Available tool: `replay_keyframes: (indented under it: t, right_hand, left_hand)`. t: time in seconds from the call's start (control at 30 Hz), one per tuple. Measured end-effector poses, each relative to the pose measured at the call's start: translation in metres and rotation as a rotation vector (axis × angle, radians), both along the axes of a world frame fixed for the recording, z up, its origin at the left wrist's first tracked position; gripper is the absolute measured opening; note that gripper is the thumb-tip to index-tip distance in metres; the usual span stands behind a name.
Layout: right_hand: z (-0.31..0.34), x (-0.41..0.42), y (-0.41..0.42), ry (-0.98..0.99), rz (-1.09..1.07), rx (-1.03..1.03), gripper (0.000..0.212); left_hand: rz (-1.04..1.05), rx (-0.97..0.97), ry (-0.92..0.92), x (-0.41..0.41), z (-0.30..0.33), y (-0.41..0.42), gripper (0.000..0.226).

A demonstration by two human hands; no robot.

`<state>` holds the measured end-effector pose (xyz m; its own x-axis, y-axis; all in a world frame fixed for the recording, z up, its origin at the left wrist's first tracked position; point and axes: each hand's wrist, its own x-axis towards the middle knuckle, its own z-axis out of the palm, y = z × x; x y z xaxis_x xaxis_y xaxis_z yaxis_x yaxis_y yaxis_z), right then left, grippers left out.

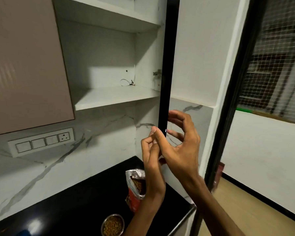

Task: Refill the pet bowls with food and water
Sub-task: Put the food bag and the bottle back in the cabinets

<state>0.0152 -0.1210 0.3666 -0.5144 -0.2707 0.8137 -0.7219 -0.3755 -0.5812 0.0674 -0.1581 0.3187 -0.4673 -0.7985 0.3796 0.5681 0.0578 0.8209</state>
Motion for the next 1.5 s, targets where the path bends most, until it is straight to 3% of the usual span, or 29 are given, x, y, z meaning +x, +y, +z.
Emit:
replay_keyframes:
  t: [0.2,0.57,0.77,0.93,1.3,1.5]
  right_hand:
    - [-0.006,-0.023,0.037,-0.033,-0.066,-0.020,0.045]
    - [-0.010,-0.088,0.081,-0.108,-0.289,-0.060,0.045]
    - [-0.009,-0.128,0.097,-0.146,-0.319,-0.056,0.046]
    - [-0.008,-0.165,0.107,-0.174,-0.365,-0.025,0.044]
    - [0.004,-0.223,0.121,-0.209,-0.449,0.062,0.044]
    - [0.002,-0.245,0.121,-0.214,-0.475,0.083,0.042]
  left_hand:
    - [-0.077,-0.088,-0.057,-0.022,0.001,0.027,0.042]
    - [-0.275,-0.399,-0.208,-0.074,-0.007,0.061,0.054]
    - [-0.172,-0.788,-0.355,-0.111,-0.012,0.064,0.066]
    - [0.035,-1.121,-0.539,-0.150,-0.021,0.058,0.078]
    - [0.261,-1.444,-0.499,-0.236,0.004,0.040,0.090]
    - [0.260,-1.526,-0.499,-0.268,0.007,0.035,0.092]
